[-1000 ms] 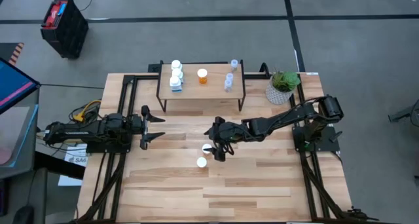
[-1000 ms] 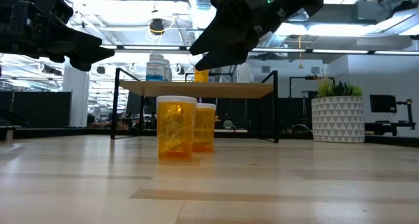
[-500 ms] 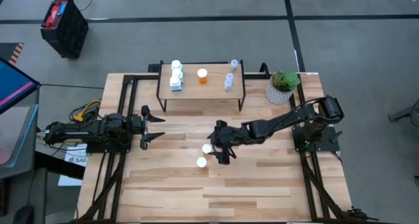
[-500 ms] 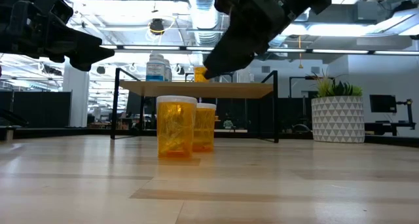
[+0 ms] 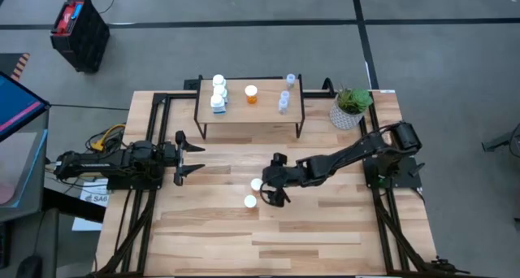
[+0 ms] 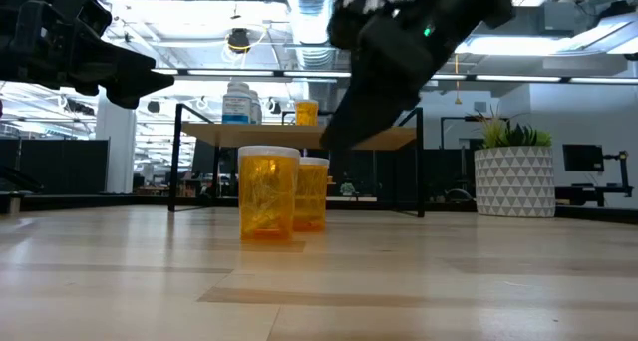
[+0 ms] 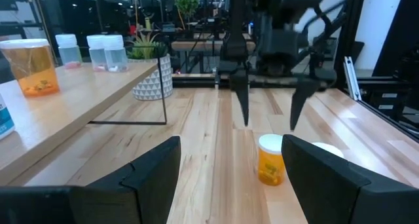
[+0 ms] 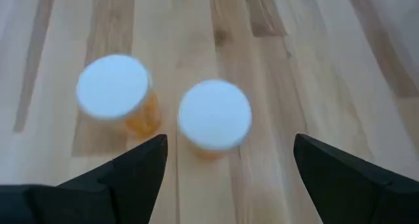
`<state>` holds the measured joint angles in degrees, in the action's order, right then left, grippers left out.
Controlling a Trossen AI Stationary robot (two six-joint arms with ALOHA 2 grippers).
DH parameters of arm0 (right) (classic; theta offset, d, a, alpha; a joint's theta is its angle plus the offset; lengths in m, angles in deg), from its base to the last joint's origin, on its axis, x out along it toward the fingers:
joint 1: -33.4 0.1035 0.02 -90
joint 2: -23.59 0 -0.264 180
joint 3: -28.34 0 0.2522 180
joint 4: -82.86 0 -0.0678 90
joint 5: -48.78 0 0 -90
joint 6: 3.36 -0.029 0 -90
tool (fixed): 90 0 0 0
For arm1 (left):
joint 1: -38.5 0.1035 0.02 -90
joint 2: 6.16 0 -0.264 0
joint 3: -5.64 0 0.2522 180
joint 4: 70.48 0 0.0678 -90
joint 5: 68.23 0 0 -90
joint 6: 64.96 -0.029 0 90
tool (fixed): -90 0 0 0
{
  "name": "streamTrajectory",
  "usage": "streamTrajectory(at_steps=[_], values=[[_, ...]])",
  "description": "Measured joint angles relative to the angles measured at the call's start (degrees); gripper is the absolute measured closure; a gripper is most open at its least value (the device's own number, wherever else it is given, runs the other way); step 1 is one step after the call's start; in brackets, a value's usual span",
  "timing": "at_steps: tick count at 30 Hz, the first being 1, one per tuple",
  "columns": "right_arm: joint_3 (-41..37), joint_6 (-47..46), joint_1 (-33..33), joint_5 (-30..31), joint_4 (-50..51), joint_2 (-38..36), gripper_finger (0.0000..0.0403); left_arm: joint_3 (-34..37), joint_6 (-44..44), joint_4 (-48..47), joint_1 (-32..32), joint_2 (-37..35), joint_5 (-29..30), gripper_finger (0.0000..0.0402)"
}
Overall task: Pick and place medicine bottles onto shelf by color
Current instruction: Put the top orange pill bottle aligned with the other orange pill bottle on the shelf
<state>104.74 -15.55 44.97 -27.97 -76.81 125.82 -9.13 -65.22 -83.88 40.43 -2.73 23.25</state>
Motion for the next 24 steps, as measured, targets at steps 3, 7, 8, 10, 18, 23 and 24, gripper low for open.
streamTrajectory(at_steps=[3,7,8,10,18,23,24], values=[[0.4,0.0,0.0,0.3,0.7,2.7,0.0051,0.0,0.0,0.0,0.0,0.0,0.0,0.0148],[2.4,0.2,-0.5,0.3,0.5,5.0,0.0051,0.0,0.0,0.0,0.0,0.0,0.0,0.0148],[2.8,0.5,-0.7,0.3,0.7,5.4,0.0051,0.0,0.0,0.0,0.0,0.0,0.0,0.0148],[4.2,1.6,-0.9,0.4,0.2,6.8,0.0051,0.0,0.0,0.0,0.0,0.0,0.0,0.0148],[7.2,5.0,-2.0,-0.3,1.2,8.2,0.0051,0.0,0.0,0.0,0.0,0.1,0.0,0.0148],[8.7,5.2,-2.8,-1.3,0.6,10.3,0.0051,0.0,-0.1,0.0,0.0,0.1,0.0,0.0148],[8.8,5.2,-2.8,-1.3,0.9,10.7,0.0051,0.0,-0.1,0.0,0.0,0.1,0.0,0.0148]])
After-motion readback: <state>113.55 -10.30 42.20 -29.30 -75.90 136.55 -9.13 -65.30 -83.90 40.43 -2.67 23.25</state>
